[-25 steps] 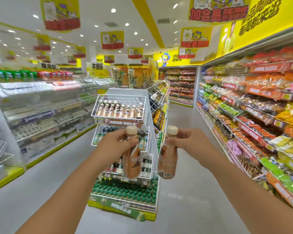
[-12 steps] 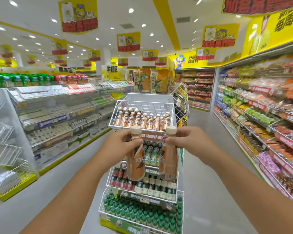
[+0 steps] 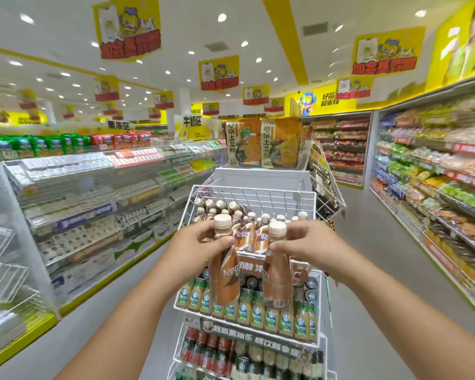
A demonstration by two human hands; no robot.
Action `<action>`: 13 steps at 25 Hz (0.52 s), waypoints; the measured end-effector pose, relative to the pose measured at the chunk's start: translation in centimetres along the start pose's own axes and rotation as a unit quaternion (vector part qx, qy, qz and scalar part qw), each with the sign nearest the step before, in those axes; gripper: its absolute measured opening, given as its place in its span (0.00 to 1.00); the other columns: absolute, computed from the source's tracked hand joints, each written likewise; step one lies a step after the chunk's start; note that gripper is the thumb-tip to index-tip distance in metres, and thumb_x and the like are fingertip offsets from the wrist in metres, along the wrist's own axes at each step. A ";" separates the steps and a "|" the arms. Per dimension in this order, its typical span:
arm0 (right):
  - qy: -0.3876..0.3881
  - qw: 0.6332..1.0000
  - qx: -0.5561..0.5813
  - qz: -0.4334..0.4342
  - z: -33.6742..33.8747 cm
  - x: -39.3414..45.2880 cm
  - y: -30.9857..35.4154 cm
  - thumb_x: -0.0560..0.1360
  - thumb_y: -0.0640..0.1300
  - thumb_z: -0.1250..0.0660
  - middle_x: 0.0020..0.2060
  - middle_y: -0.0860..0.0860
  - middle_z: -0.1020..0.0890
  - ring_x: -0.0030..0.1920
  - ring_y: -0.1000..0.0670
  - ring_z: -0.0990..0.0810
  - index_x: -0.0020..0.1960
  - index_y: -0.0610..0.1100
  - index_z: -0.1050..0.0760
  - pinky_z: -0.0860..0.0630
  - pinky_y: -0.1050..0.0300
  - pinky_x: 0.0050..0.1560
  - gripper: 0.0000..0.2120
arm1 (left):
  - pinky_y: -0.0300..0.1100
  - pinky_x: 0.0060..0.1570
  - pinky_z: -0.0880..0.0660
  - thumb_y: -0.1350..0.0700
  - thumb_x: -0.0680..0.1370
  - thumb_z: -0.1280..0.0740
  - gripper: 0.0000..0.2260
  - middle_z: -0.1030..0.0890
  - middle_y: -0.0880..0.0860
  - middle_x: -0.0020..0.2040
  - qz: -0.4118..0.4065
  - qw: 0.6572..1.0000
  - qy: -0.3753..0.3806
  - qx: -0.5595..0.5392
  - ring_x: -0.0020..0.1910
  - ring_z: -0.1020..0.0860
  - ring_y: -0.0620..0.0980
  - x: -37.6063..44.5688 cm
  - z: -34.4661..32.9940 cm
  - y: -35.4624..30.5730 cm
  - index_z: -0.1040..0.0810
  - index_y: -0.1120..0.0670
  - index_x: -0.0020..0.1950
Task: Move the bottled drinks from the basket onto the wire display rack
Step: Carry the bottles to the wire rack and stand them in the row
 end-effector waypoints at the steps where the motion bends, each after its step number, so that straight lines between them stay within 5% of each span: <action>1: -0.004 1.000 0.006 -0.002 -0.1 1.7 -0.6 0.73 0.46 0.22 0.29 0.62 0.18 0.30 0.65 0.23 0.36 0.55 0.16 0.30 0.68 0.36 0.09 | 0.36 0.43 0.22 0.52 0.76 0.24 0.07 0.13 0.41 0.48 0.000 1.000 0.000 -0.003 0.47 0.16 0.39 1.8 0.1 0.9 0.15 0.44 0.54; 4: -0.016 1.000 0.014 -0.006 -0.8 7.2 -2.9 0.73 0.46 0.21 0.29 0.62 0.17 0.31 0.62 0.21 0.36 0.53 0.17 0.28 0.68 0.33 0.08 | 0.37 0.43 0.20 0.53 0.76 0.24 0.06 0.13 0.42 0.46 0.004 1.000 0.006 -0.001 0.46 0.15 0.40 7.6 0.8 4.3 0.15 0.45 0.53; 7: -0.050 0.998 -0.004 -0.027 -1.9 12.6 -4.9 0.73 0.46 0.22 0.39 0.55 0.12 0.45 0.50 0.13 0.44 0.50 0.14 0.17 0.49 0.55 0.02 | 0.42 0.48 0.19 0.51 0.76 0.24 0.06 0.13 0.41 0.47 -0.006 1.000 0.022 -0.002 0.47 0.15 0.41 13.9 1.4 7.9 0.15 0.45 0.53; 13: -0.134 0.989 -0.025 -0.061 -3.9 23.3 -7.8 0.67 0.55 0.21 0.44 0.49 0.12 0.51 0.42 0.13 0.48 0.47 0.15 0.22 0.34 0.61 0.15 | 0.44 0.55 0.20 0.51 0.75 0.23 0.08 0.13 0.41 0.48 -0.041 0.992 0.112 -0.030 0.49 0.15 0.41 27.1 2.0 13.6 0.15 0.43 0.54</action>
Point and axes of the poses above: each hand's wrist, its own x-axis towards the middle knuckle, its own z-axis out of the back of the hand, y = z × x, the point moved 3 cm from there along x, towards the middle knuckle
